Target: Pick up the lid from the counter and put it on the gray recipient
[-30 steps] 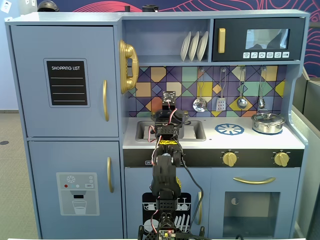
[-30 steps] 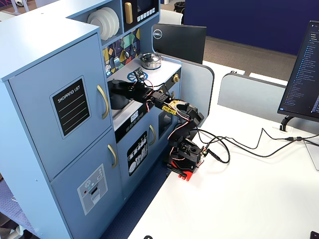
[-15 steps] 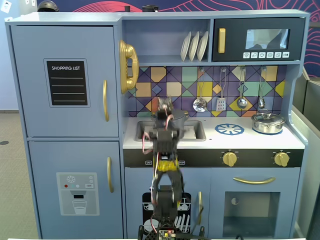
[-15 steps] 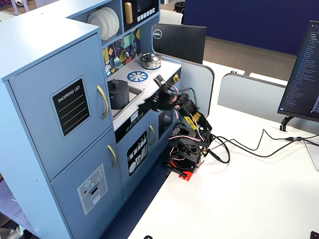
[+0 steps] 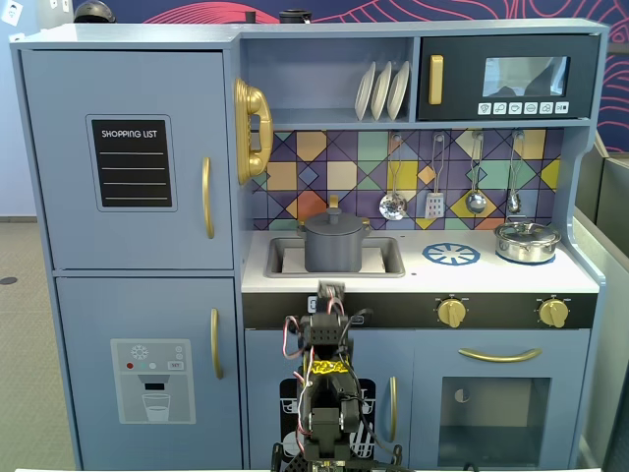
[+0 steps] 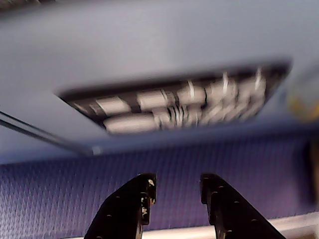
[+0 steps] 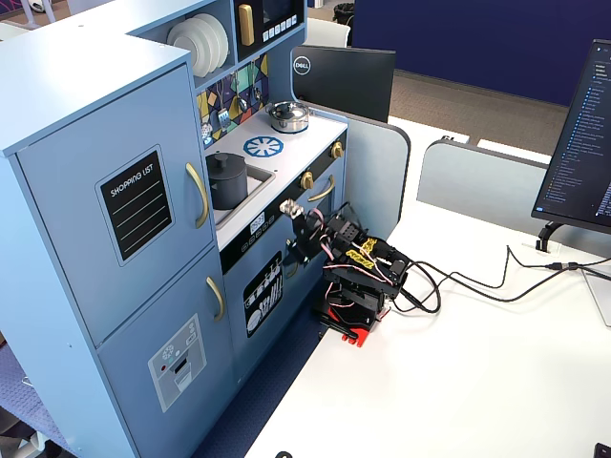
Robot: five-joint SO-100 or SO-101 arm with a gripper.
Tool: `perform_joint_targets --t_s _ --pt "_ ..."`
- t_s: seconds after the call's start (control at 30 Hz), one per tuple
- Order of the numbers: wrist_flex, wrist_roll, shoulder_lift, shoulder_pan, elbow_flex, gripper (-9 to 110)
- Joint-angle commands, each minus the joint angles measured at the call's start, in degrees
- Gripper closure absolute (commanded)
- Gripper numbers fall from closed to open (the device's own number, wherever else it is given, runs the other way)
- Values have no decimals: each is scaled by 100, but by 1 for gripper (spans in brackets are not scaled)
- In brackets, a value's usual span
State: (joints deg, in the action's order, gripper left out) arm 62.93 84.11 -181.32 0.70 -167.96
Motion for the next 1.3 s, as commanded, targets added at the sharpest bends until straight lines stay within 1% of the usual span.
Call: perform_joint_targets --t_s 0.0,0.07,0.1,0.2,0.37,0.53,1.27 --pt "97 -53 -70 35 -396 101" --pt "545 -545 -53 185 -396 101" --pt "765 -624 -70 202 -396 101" --pt "1547 -123 -70 158 -396 101" --pt "2470 246 -70 193 -404 100" --pt "2470 246 -79 0 -404 98" --pt "2470 246 -79 0 -404 96"
